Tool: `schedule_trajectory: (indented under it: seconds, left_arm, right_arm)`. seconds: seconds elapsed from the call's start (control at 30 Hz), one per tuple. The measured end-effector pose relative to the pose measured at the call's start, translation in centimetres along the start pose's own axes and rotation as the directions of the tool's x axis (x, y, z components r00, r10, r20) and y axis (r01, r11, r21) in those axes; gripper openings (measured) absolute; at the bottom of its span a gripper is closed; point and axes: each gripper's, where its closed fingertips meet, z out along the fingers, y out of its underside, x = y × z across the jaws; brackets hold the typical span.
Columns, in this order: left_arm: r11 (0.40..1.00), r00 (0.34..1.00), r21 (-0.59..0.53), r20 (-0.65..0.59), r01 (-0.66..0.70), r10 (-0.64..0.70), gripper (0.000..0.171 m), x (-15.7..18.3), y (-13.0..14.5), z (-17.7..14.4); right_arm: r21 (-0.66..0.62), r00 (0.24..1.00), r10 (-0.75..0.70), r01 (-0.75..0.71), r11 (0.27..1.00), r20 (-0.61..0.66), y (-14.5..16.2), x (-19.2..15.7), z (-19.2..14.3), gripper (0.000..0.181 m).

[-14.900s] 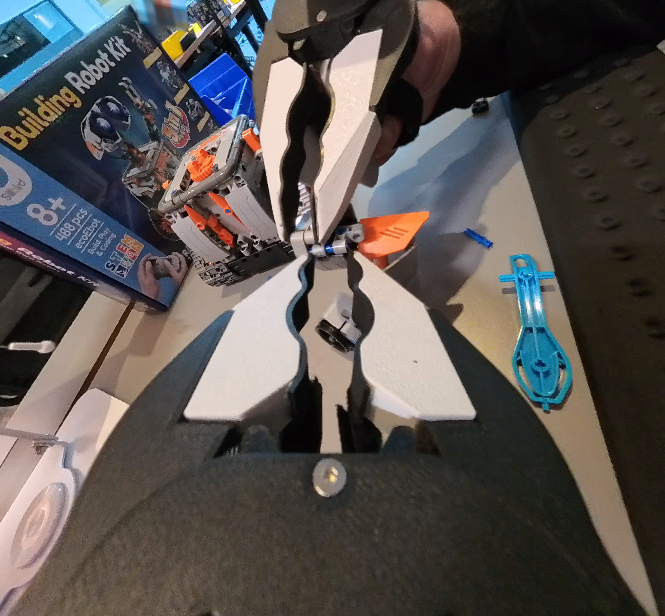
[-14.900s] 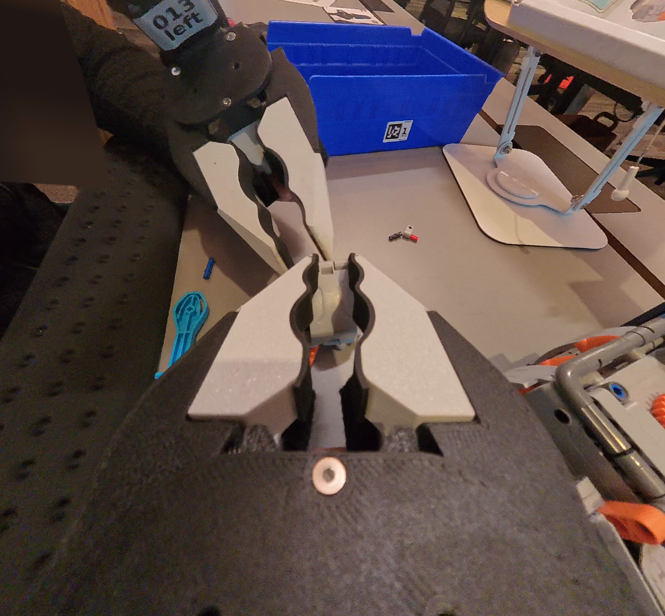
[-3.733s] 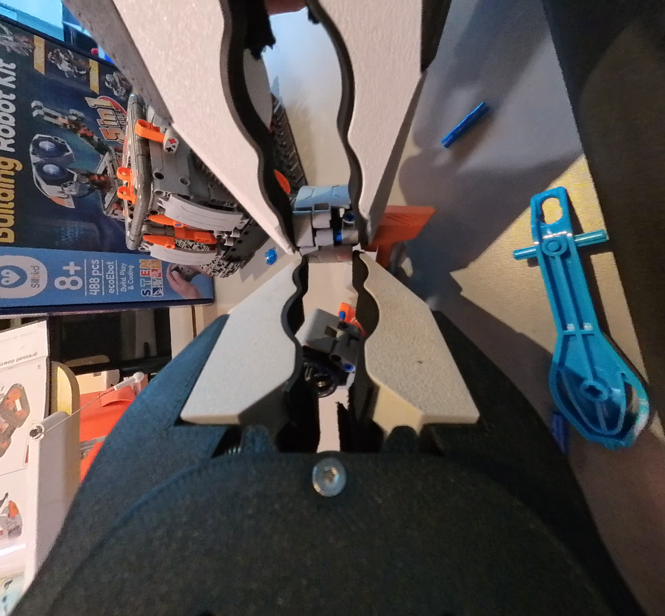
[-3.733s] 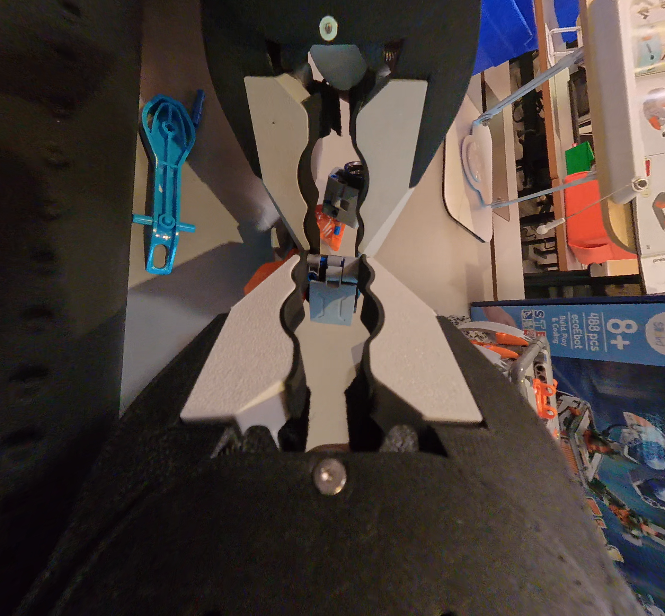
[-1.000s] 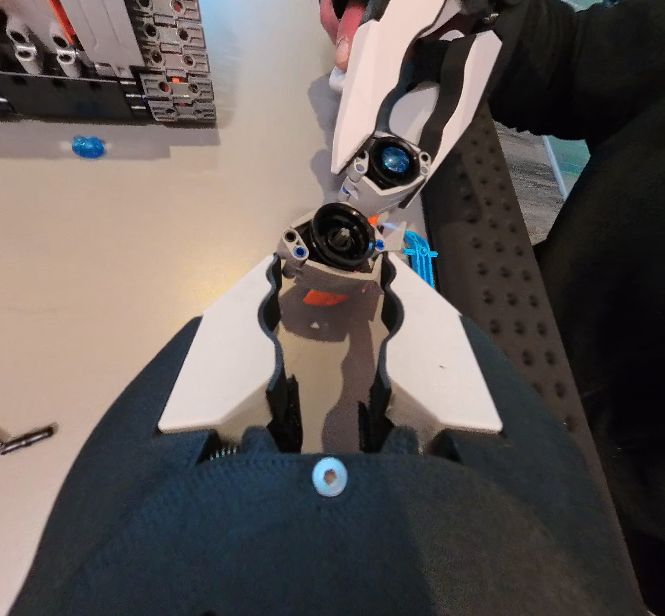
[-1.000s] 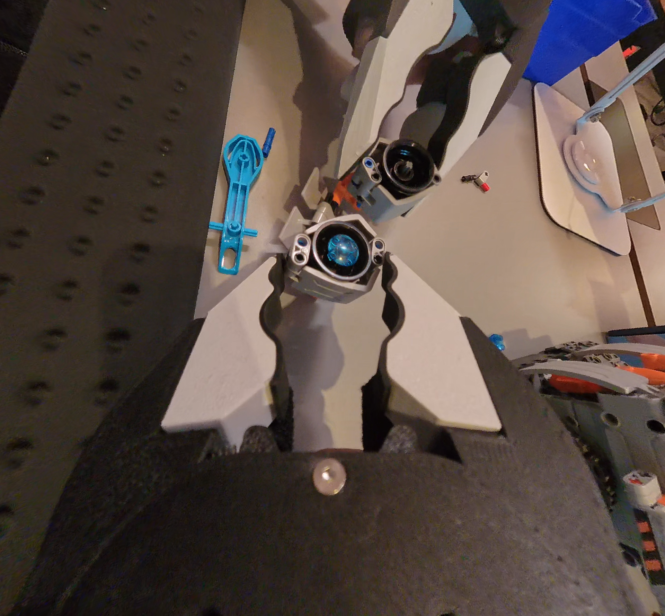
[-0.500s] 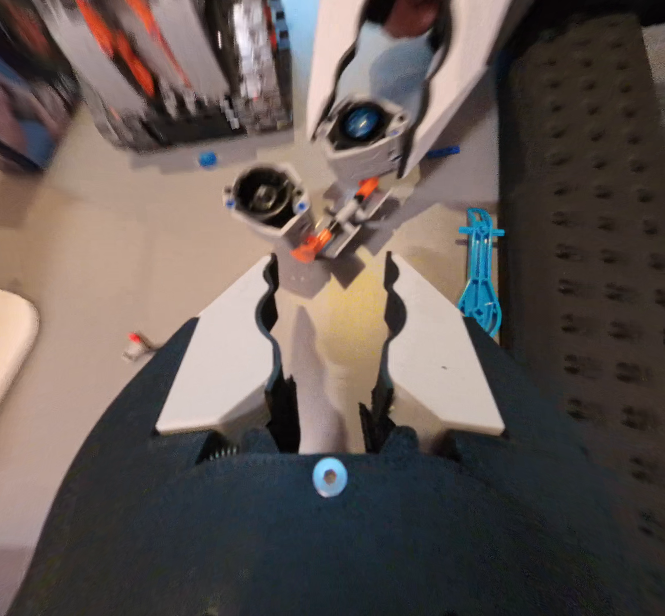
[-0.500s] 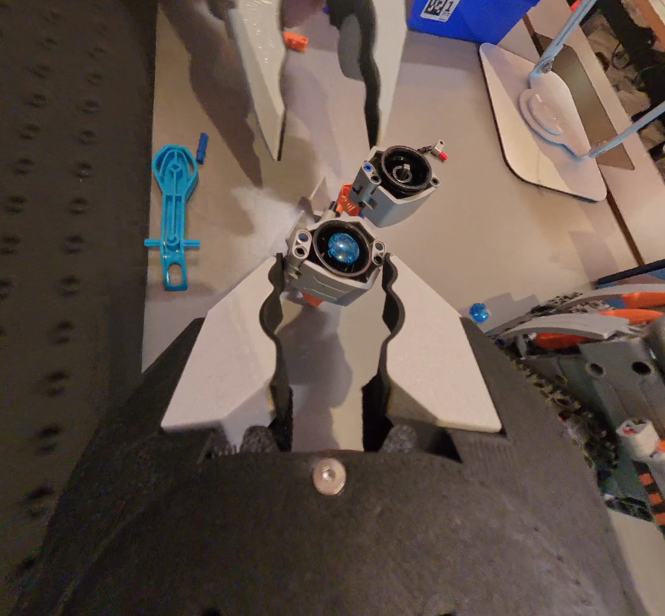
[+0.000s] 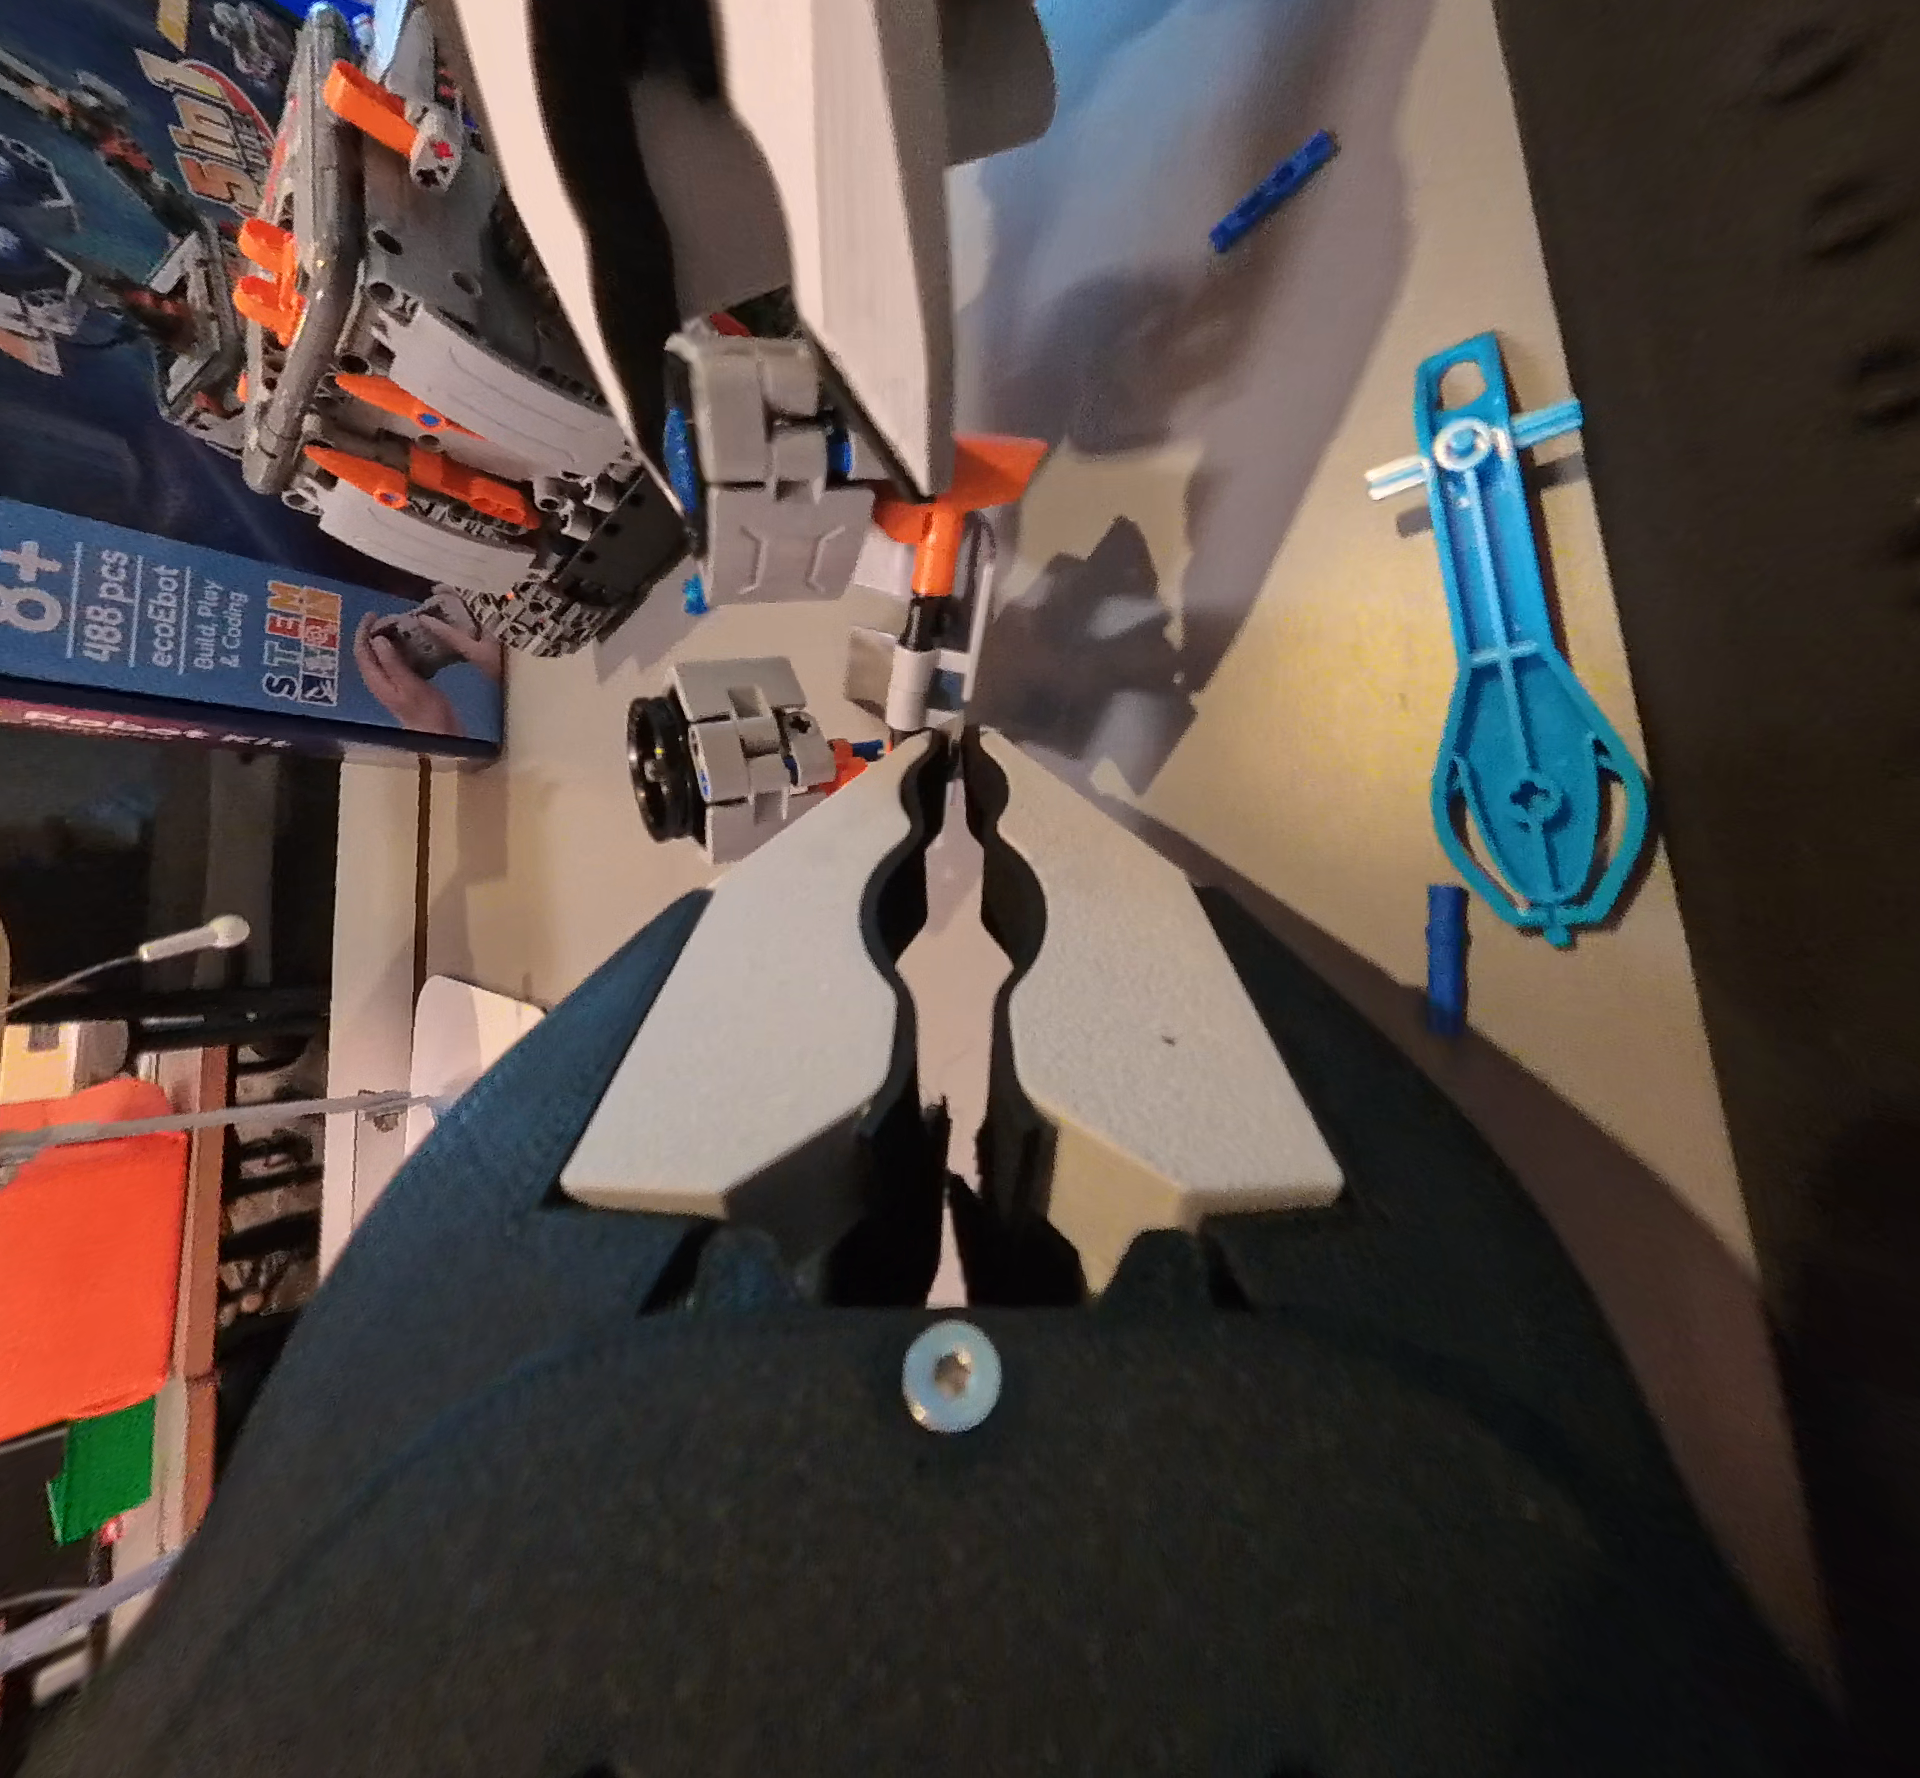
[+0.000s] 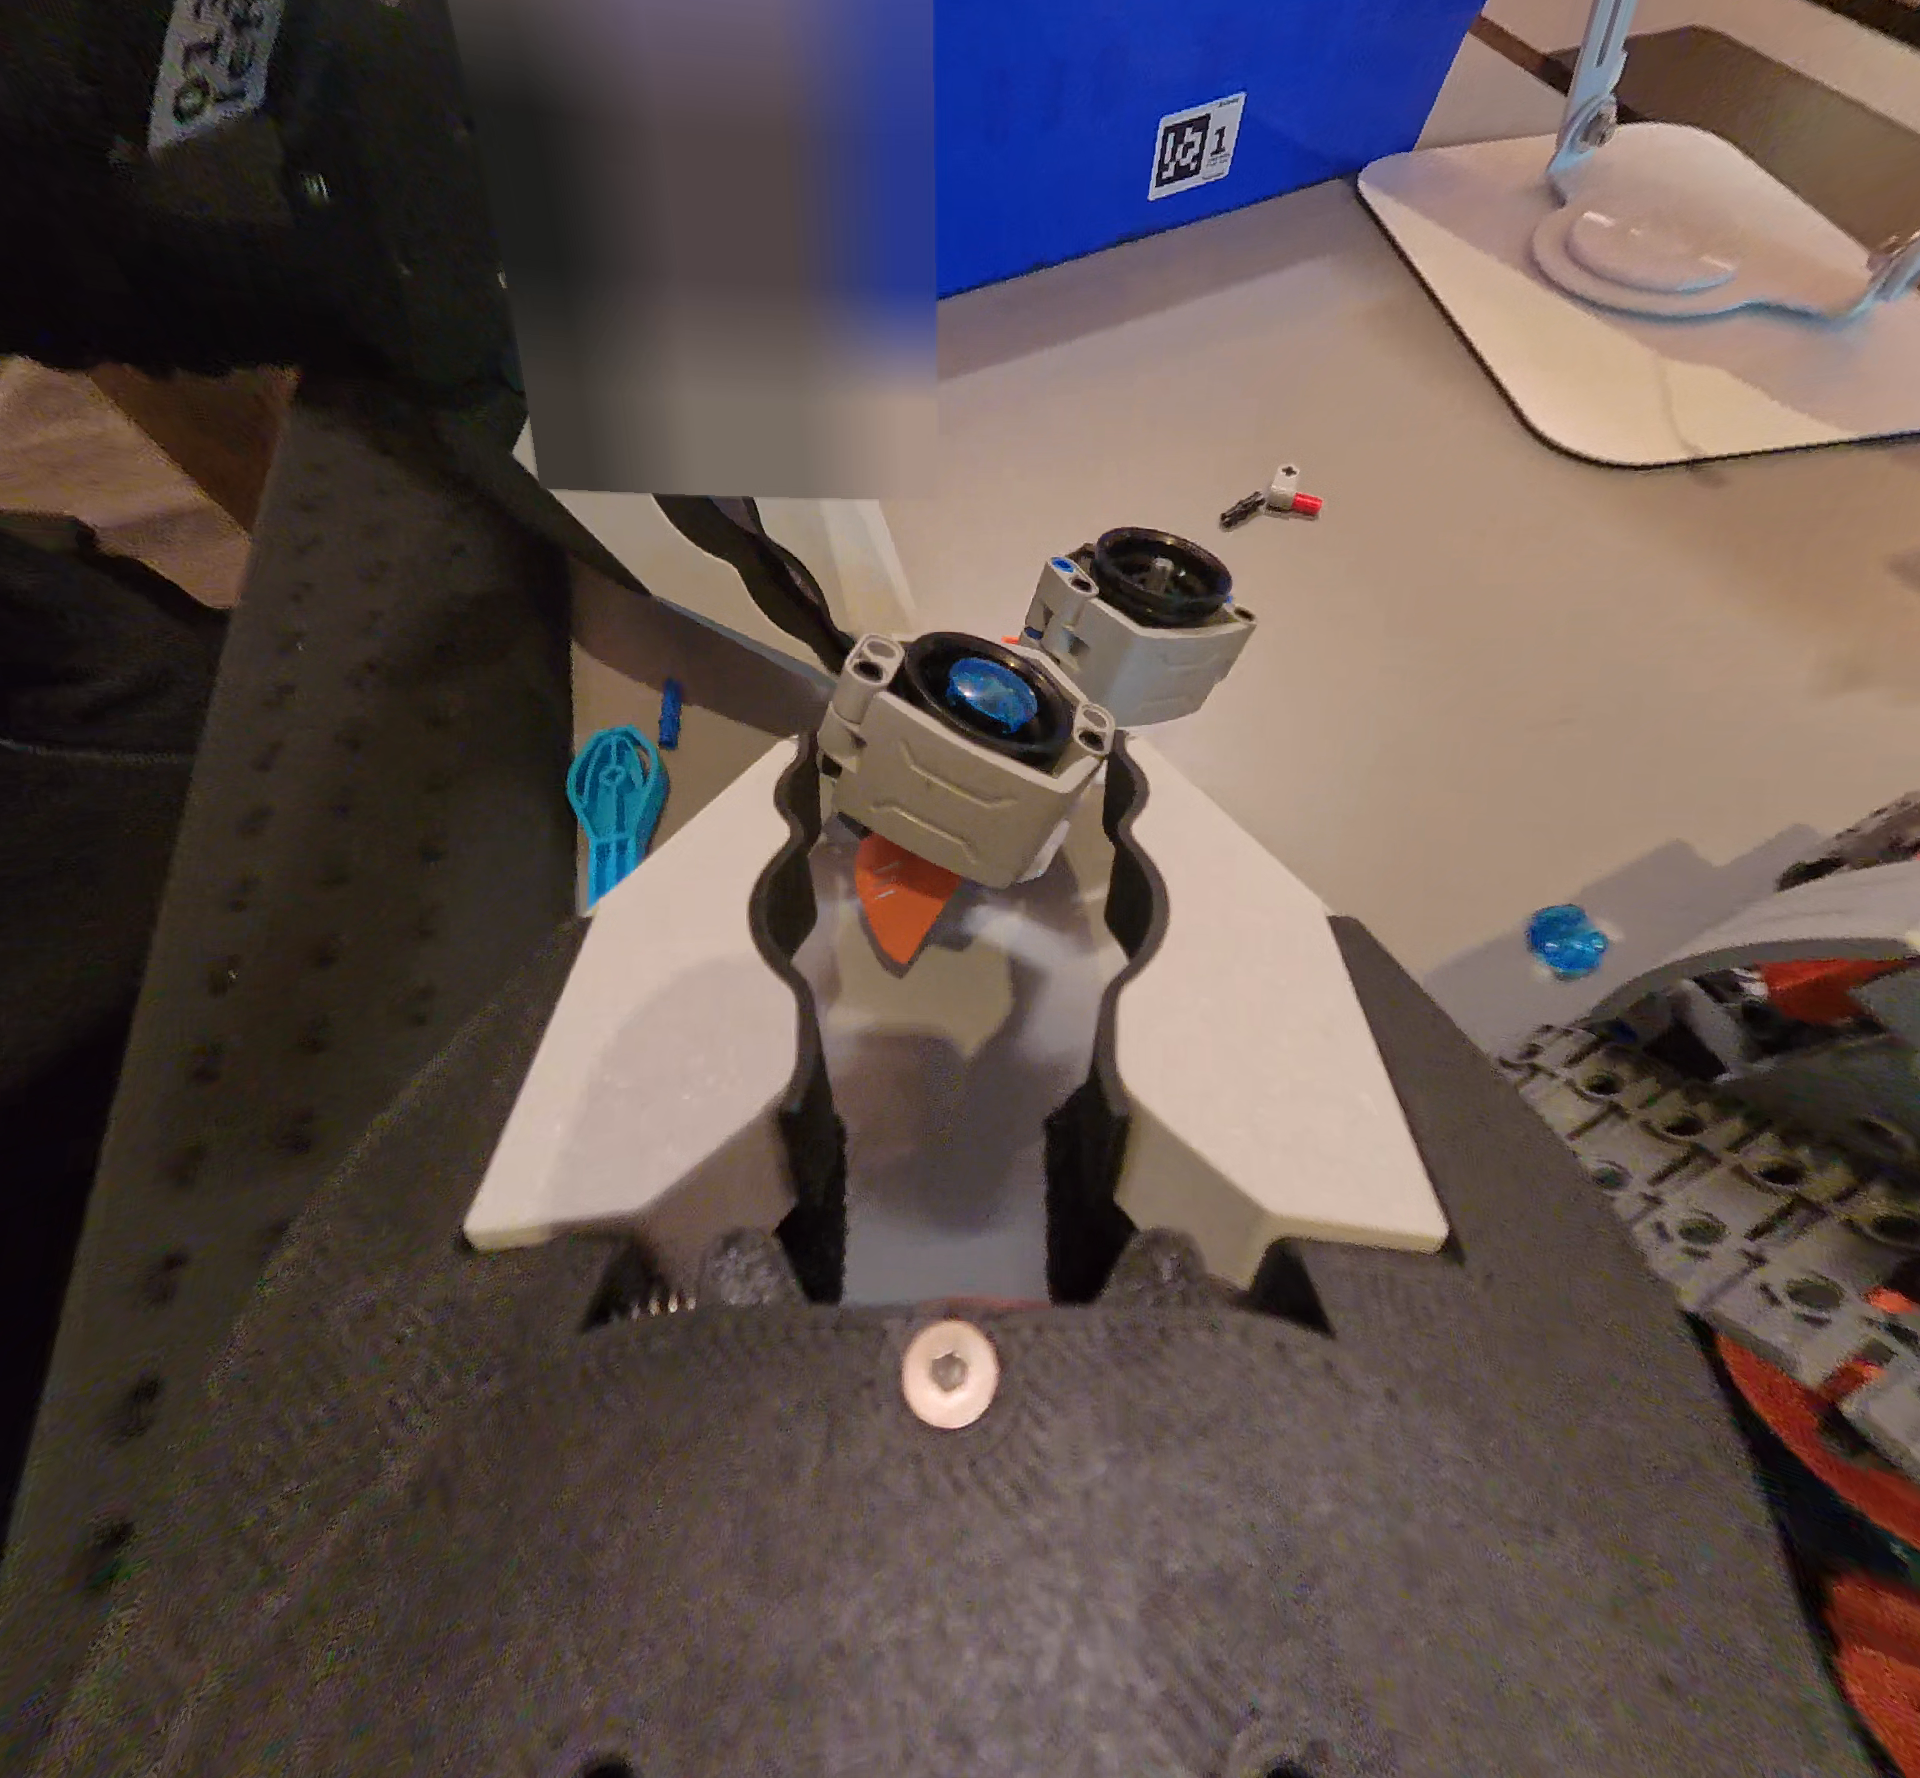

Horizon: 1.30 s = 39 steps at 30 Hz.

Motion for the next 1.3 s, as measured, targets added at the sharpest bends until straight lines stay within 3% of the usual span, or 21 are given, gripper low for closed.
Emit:
schedule_trajectory:
  seconds: [0.23, 0.4, 0.63, 0.73, 0.83, 0.87, 0.9, 1.0, 1.13, 1.3]
  left_arm:
    - [1.000, 0.997, -0.020, -0.074, -0.011, 0.009, 0.001, -0.4, 2.2, -2.2]
    - [0.995, 0.999, -0.095, -0.043, -0.013, 0.009, 0.005, -0.6, 5.3, -2.9]
    - [0.986, 0.999, -0.159, 0.027, -0.040, 0.045, 0.012, -2.1, 6.7, -3.6]
    - [0.980, 0.996, -0.187, 0.041, -0.064, 0.073, 0.014, -3.3, 7.4, -3.7]
    - [0.976, 0.999, -0.217, 0.047, 0.010, 0.000, 0.018, -3.9, 8.3, -3.9]
    - [0.973, 0.997, -0.222, 0.053, 0.060, -0.050, 0.031, -4.1, 8.6, -4.1]
    - [0.969, 0.994, -0.226, 0.050, 0.102, -0.093, 0.032, -4.1, 8.9, -4.4]
    - [0.952, 0.976, -0.215, 0.032, 0.217, -0.215, 0.038, -3.6, 8.9, -5.7]
    - [0.916, 0.933, -0.185, 0.006, 0.356, -0.361, 0.041, -2.6, 7.7, -6.4]
    - [0.877, 0.889, -0.189, -0.035, 0.442, -0.456, 0.055, -0.7, 6.3, -4.5]
  right_arm:
    - [0.024, 0.981, 0.190, -0.190, 0.981, 0.028, -0.7, -0.3, 2.1, 0.053]
    - [-0.091, 0.987, 0.160, -0.160, 0.983, -0.015, 0.8, -0.9, 4.5, 0.051]
    - [-0.199, 0.989, 0.148, -0.146, 0.969, -0.008, 2.0, -2.0, 5.9, 0.042]
    - [-0.261, 0.995, 0.094, -0.088, 0.961, 0.012, 2.5, -3.2, 6.9, 0.052]
    - [-0.331, 0.994, 0.085, -0.056, 0.942, 0.071, 3.4, -4.1, 7.1, 0.060]
    - [-0.346, 0.992, 0.081, -0.043, 0.937, 0.094, 3.7, -4.4, 7.0, 0.056]
    - [-0.354, 0.993, 0.063, -0.025, 0.935, 0.098, 3.8, -4.4, 6.7, 0.057]
    - [-0.308, 0.998, 0.005, 0.017, 0.951, 0.070, 2.1, -3.5, 5.5, 0.056]
    - [-0.294, 0.996, -0.088, 0.077, 0.953, -0.025, 0.5, -0.3, 4.4, 0.061]
    - [-0.399, 0.994, -0.106, 0.104, 0.911, 0.016, 2.0, 0.0, 6.2, 0.061]
